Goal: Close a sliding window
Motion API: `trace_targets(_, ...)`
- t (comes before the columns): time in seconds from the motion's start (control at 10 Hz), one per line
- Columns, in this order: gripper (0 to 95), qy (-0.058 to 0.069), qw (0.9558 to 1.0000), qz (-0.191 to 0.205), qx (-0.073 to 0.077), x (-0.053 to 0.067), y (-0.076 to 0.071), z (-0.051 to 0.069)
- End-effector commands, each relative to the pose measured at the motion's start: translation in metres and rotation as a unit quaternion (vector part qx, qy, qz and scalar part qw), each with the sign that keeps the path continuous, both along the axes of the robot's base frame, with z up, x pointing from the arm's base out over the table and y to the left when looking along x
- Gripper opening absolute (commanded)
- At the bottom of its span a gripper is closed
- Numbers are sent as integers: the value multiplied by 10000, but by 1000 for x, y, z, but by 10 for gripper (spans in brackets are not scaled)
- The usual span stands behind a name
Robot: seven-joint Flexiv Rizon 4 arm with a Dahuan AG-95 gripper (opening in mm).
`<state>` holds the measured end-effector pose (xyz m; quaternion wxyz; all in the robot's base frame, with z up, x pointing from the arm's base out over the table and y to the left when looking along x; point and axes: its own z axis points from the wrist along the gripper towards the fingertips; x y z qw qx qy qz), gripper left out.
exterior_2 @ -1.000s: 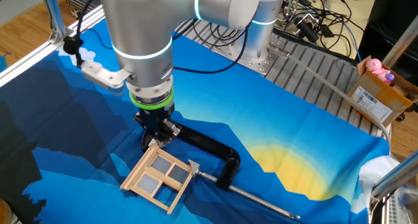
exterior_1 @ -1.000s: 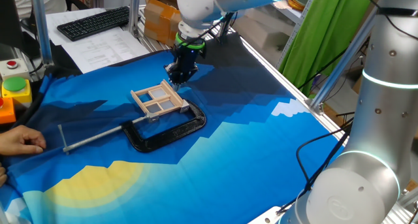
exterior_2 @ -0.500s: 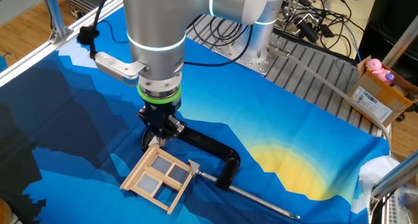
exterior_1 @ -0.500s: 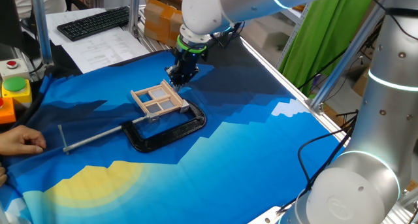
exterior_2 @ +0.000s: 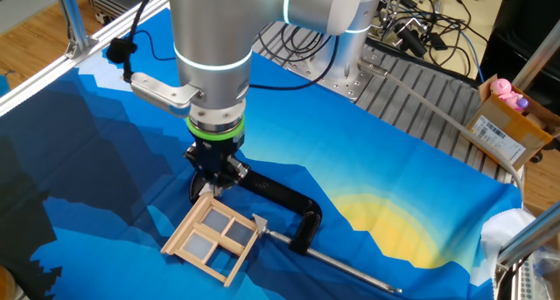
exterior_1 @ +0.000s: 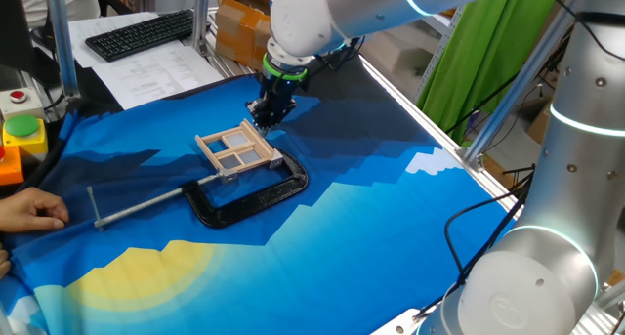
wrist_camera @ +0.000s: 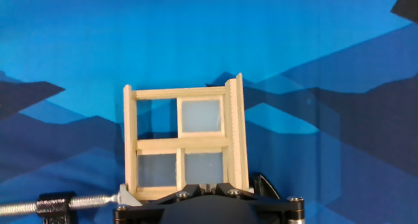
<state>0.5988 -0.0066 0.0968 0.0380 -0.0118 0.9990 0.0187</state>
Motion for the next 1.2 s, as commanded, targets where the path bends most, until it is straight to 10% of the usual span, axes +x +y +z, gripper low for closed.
trace_targets(0.1, 0, 4, 9999, -169, 22, 11, 0, -2)
trace_targets(0.4, 0, 74, 9997, -230, 27, 50, 1, -14)
trace_targets(1.2, 0, 159, 9988, -452, 75, 70, 17, -48)
